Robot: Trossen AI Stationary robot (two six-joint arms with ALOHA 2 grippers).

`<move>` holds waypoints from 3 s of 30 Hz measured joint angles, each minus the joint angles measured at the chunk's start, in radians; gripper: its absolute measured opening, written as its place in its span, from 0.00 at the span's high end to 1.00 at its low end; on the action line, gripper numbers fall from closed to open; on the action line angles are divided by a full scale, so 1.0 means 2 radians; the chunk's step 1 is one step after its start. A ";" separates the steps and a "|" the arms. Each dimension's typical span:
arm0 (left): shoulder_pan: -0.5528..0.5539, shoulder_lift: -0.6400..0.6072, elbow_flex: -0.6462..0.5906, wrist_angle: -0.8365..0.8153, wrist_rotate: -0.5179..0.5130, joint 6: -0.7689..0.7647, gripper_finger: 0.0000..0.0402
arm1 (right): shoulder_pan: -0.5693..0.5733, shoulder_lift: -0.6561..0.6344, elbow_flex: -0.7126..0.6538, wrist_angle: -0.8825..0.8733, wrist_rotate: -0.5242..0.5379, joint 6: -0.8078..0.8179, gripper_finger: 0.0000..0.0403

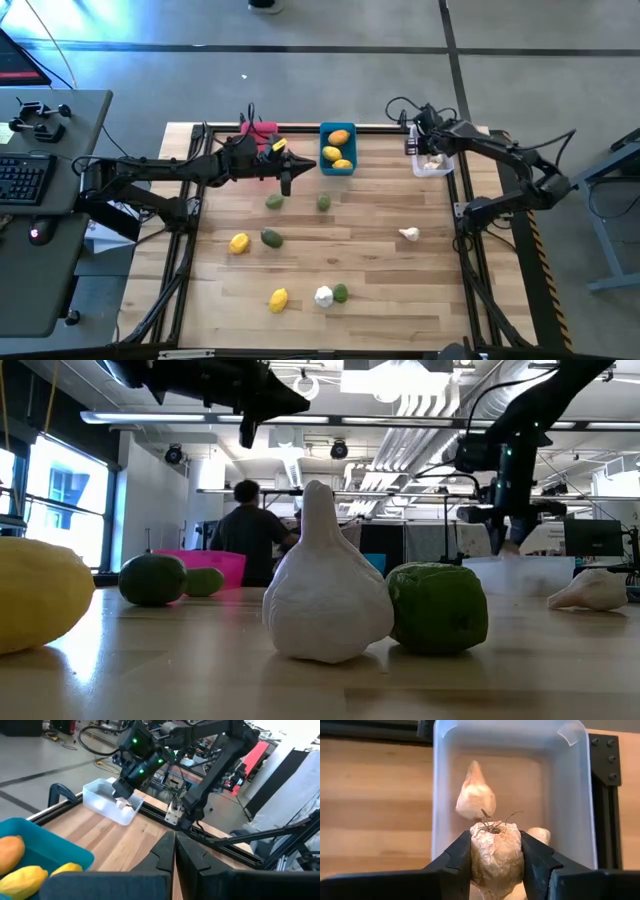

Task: Sort produce into baskets
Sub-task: Put the garlic into the white bin

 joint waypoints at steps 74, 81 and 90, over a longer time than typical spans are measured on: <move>0.042 -0.063 -0.072 -0.080 0.086 0.057 1.00 | 0.208 -0.036 0.099 0.027 -0.039 -0.079 0.97; 0.042 -0.063 -0.087 -0.071 0.086 0.056 1.00 | 0.300 -0.036 0.118 -0.064 -0.151 -0.111 0.82; 0.042 -0.063 -0.087 -0.071 0.087 0.056 1.00 | 0.401 -0.035 0.076 -0.160 -0.162 -0.089 0.50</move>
